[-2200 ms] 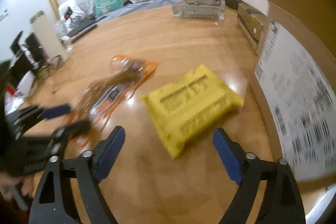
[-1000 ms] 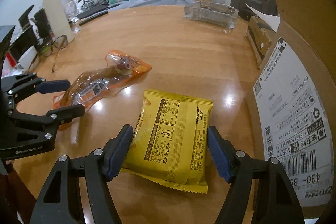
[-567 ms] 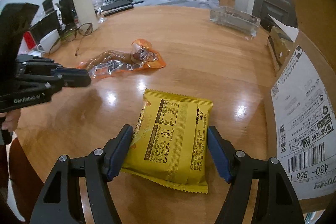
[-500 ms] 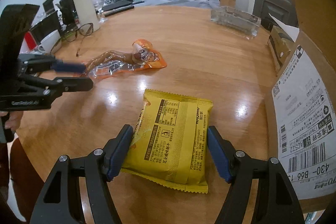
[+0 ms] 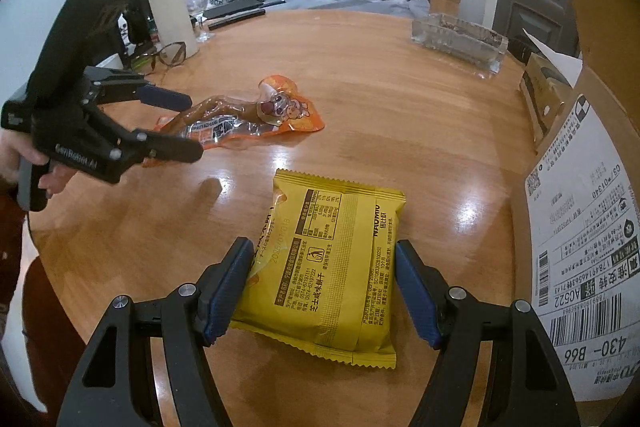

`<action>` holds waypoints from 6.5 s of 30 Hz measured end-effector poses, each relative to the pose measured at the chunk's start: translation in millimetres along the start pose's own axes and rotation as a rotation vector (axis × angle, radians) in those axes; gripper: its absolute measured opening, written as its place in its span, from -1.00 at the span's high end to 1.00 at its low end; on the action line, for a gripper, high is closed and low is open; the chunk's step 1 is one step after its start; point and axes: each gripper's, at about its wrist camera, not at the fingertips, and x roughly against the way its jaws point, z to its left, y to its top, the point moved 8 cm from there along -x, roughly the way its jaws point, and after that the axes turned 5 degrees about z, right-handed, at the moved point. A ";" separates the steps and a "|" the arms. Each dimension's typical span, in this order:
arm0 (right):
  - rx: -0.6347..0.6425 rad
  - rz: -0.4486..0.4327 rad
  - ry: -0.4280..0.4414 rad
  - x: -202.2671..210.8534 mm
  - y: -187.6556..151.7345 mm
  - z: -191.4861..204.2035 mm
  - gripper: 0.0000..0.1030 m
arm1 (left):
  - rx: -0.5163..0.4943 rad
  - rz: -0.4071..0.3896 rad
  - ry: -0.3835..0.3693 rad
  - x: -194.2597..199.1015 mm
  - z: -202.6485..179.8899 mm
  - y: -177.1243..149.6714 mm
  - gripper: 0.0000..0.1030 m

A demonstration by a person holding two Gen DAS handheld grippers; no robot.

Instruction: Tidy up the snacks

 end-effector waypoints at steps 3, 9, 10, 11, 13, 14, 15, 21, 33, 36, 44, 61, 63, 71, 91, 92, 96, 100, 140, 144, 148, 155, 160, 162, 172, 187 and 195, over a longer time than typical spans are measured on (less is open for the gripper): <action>-0.004 -0.002 0.006 0.4 -0.7 1.5 -0.34 | 0.011 -0.011 -0.024 5.1 -6.7 -4.1 -0.52; -0.004 -0.003 0.011 0.4 -0.1 0.0 -0.34 | 0.028 -0.025 0.067 0.4 7.2 12.9 -0.53; -0.001 -0.002 0.009 0.4 -0.3 0.1 -0.34 | 0.013 -0.010 0.067 -3.7 7.3 15.1 -0.53; 0.001 -0.002 0.008 0.1 -0.5 -0.2 -0.34 | -0.011 0.015 0.065 -10.5 5.8 16.7 -0.53; 0.000 -0.001 0.011 0.1 -0.5 -0.5 -0.34 | -0.042 0.056 0.079 -21.6 5.9 16.6 -0.57; -0.001 -0.001 0.014 0.1 -0.6 -0.5 -0.34 | -0.048 0.049 0.084 -23.6 5.1 19.0 -0.58; -0.002 -0.001 0.017 0.1 -0.5 -1.1 -0.34 | -0.043 0.052 0.078 -25.9 4.5 21.5 -0.57; 0.001 -0.001 0.023 -0.3 -0.7 -1.7 -0.34 | -0.038 0.044 0.087 -31.9 0.7 31.3 -0.42; -0.011 -0.008 0.031 -0.8 -1.9 -0.5 -0.34 | -0.009 0.023 0.072 -23.1 -9.7 23.4 -0.36; -0.011 -0.009 0.032 -0.7 -1.9 -1.2 -0.34 | 0.018 0.003 0.056 -17.8 -10.6 21.4 -0.36; -0.001 0.001 -0.021 -5.4 -3.8 2.0 -0.44 | 0.035 -0.009 0.087 -6.6 -12.6 15.3 -0.36; 0.015 -0.002 -0.040 -6.3 -5.0 3.0 -0.45 | 0.040 0.007 0.154 -8.4 -8.0 -5.6 -0.43; 0.016 -0.003 -0.040 -6.4 -4.9 3.2 -0.45 | 0.041 0.005 0.170 -6.6 -5.5 -8.7 -0.49; 0.016 -0.003 -0.041 -6.5 -5.8 4.9 -0.45 | 0.063 -0.005 0.145 -3.6 -4.7 -15.8 -0.32; 0.035 -0.003 -0.045 -6.8 -4.0 6.2 -0.33 | 0.087 -0.016 0.162 -7.1 -15.3 -12.6 -0.41; 0.036 -0.003 -0.043 -6.7 -3.9 6.1 -0.33 | 0.091 -0.016 0.159 -7.8 -15.4 -12.4 -0.42; 0.041 -0.007 -0.039 -6.7 -4.5 4.9 -0.33 | 0.111 -0.018 0.166 -10.7 -13.9 -8.5 -0.49; 0.043 -0.009 -0.037 -7.3 -4.5 4.1 -0.33 | 0.121 -0.020 0.176 -14.8 -15.4 -0.3 -0.40; 0.060 -0.422 -0.011 219.5 58.9 -7.7 -0.32 | 0.087 -0.365 0.141 189.1 -86.6 59.0 -0.19; 0.037 -0.417 -0.048 229.7 50.6 -28.9 -0.32 | 0.044 -0.361 0.125 186.3 -117.3 67.2 -0.19; -0.024 -0.392 -0.099 229.5 42.1 -59.1 -0.32 | -0.054 -0.349 0.127 168.8 -163.1 87.9 -0.19; -0.091 -0.333 -0.216 231.1 24.1 -115.5 -0.32 | -0.197 -0.333 0.019 138.9 -245.1 146.8 -0.19; -0.141 -0.282 -0.252 221.2 14.4 -156.2 -0.32 | -0.227 -0.262 -0.010 101.5 -268.8 176.6 -0.20; -0.149 -0.260 -0.266 212.7 12.2 -170.5 -0.32 | -0.219 -0.228 -0.026 87.1 -270.9 185.9 -0.20; -0.156 -0.167 -0.224 158.0 6.8 -203.2 -0.32 | -0.237 -0.111 -0.032 32.7 -282.2 226.4 -0.20; -0.098 -0.163 -0.222 161.4 2.1 -202.5 -0.74 | -0.191 -0.147 -0.022 38.9 -265.8 223.9 -0.83; -0.108 -0.179 -0.360 188.2 -1.7 -208.6 -0.74 | -0.163 -0.219 0.001 73.5 -256.6 217.6 -0.95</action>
